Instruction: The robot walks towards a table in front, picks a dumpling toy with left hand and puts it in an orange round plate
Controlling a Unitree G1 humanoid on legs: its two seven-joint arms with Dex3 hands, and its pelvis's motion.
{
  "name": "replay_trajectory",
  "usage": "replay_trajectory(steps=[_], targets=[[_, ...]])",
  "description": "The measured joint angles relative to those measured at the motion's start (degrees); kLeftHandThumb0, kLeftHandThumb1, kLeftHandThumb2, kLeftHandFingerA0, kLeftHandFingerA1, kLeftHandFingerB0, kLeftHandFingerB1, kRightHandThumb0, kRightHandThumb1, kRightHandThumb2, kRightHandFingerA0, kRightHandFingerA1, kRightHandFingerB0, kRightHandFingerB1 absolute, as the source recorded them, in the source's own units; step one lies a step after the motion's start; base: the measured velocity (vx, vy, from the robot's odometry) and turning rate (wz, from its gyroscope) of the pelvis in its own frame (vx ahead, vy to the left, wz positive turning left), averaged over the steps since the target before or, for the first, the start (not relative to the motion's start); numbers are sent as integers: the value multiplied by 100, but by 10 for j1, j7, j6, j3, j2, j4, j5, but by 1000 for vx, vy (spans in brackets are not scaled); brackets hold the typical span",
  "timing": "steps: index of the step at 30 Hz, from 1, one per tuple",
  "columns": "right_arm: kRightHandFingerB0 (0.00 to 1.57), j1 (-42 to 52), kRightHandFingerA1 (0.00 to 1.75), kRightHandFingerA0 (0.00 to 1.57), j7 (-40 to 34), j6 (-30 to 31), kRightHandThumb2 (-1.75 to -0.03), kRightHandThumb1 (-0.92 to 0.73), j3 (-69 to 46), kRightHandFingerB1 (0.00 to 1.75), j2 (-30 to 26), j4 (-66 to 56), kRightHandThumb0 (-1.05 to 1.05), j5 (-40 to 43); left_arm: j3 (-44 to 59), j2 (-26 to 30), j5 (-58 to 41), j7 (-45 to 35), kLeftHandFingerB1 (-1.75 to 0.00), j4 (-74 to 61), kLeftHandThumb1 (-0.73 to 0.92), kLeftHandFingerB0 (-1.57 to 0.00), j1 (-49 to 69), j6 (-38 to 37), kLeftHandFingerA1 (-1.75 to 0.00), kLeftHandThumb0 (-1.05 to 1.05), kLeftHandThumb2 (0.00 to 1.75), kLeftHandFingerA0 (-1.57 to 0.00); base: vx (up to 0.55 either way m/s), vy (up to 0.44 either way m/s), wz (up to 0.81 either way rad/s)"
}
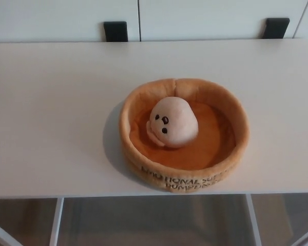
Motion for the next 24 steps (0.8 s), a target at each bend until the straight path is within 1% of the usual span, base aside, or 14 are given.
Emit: replay_trajectory(steps=[4, 5, 8, 9, 10, 11, 12, 17, 18, 19, 21, 24], targets=[[48, -1, 46, 63, 0, 0, -57, -58, 4, 38, 3, -2, -38, -1, -5, -12, -3, 40, -36, 93, 78, -42, -29, 0, -42, -42, 63, -53, 0, 0, 0], [48, -1, 46, 65, 0, 0, -58, -61, 4, 37, 4, -3, -40, -1, -6, -15, -5, 53, -37, 120, 77, -42, -38, 0, -42, -43, 63, -51, 0, 0, 0], [48, -3, 46, 65, 0, 0, -58, -61, 7, 37, 6, -3, -40, -2, -8, -22, -8, 83, -37, 176, 77, -42, -57, 0, -42, -43, 63, -51, 0, 0, 0], [47, -4, 44, 59, 0, 0, -58, -61, 8, 37, 7, -3, -38, -3, -8, -24, -10, 95, -38, 197, 76, -46, -64, -1, -44, -43, 63, -52, 0, 0, 0], [47, -4, 44, 59, 0, 0, -58, -61, 9, 37, 7, -3, -38, -3, -9, -25, -10, 100, -38, 204, 76, -46, -67, -1, -44, -43, 63, -52, 0, 0, 0], [41, -5, 57, 55, 0, 0, -78, -49, 11, 48, 7, -4, -45, -4, -9, -27, -13, 117, -38, 233, 73, -46, -78, -2, -44, -41, 62, -51, 0, 0, 0], [47, -6, 46, 63, 0, -1, -57, -59, 12, 37, 7, -4, -38, -4, -9, -27, -14, 125, -38, 246, 72, -47, -82, -2, -43, -40, 61, -51, 0, 0, 0], [47, -8, 46, 63, -1, -1, -57, -59, 16, 37, 7, -2, -38, -8, -11, -27, -27, 178, -38, 321, 72, -47, -114, -2, -43, -40, 61, -51, 0, 0, 0], [50, -8, 47, 62, -1, -1, -60, -65, 17, 39, 7, -2, -37, -9, -12, -27, -30, 186, -38, 330, 69, -49, -118, -3, -43, -42, 61, -52, 0, 0, 0], [50, -9, 47, 62, -1, -1, -60, -65, 17, 39, 7, -2, -37, -10, -14, -27, -33, 197, -38, 341, 69, -49, -124, -4, -43, -42, 61, -52, 0, 0, 0], [50, -9, 49, 63, -1, -2, -60, -66, 17, 40, 7, -4, -37, -11, -21, -26, -39, 214, -37, 357, 67, -45, -134, -6, -42, -43, 60, -48, 0, 0, 0], [50, -11, 49, 63, -2, -6, -60, -66, 17, 40, 4, -7, -37, -12, -32, -25, -48, 234, -37, 374, 67, -45, -150, -10, -42, -43, 60, -48, 0, 0, 0]])
